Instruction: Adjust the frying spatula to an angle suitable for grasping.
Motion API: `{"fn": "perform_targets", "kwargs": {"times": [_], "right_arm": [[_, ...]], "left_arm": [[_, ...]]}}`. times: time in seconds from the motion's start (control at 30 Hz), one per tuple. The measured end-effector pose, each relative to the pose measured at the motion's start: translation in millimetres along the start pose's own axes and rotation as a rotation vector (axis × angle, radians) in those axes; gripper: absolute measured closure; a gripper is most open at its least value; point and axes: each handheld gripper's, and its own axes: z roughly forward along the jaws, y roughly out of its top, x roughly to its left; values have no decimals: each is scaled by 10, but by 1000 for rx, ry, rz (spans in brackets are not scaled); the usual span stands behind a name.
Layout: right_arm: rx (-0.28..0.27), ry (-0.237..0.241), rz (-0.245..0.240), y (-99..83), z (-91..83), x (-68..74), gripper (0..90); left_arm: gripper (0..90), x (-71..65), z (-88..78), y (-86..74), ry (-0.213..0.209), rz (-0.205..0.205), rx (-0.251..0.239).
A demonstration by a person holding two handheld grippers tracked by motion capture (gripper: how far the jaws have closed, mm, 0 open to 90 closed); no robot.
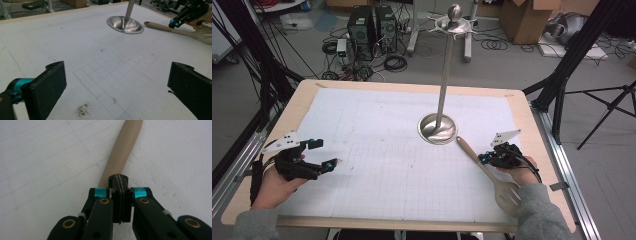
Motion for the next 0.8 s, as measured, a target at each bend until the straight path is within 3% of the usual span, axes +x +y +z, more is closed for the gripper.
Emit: {"fn": "perform_targets", "kwargs": {"times": [0.2, 0.4, 0.53, 0.63, 0.8], "right_arm": [[7, -16, -20, 19, -6, 22, 900], [-57, -102, 10, 52, -213, 80, 900], [-66, -170, 32, 59, -332, 199, 887], [-101, -193, 85, 54, -389, 285, 810], [-121, -226, 102, 53, -425, 404, 629]], "left_arm": [[25, -2, -9, -5, 1, 0, 1], [25, 9, -18, 5, 5, 1, -12], [25, 13, -8, 5, 14, 3, -19], [25, 20, -4, 9, 19, 11, -23], [25, 34, -4, 26, 21, 12, -55]]}}
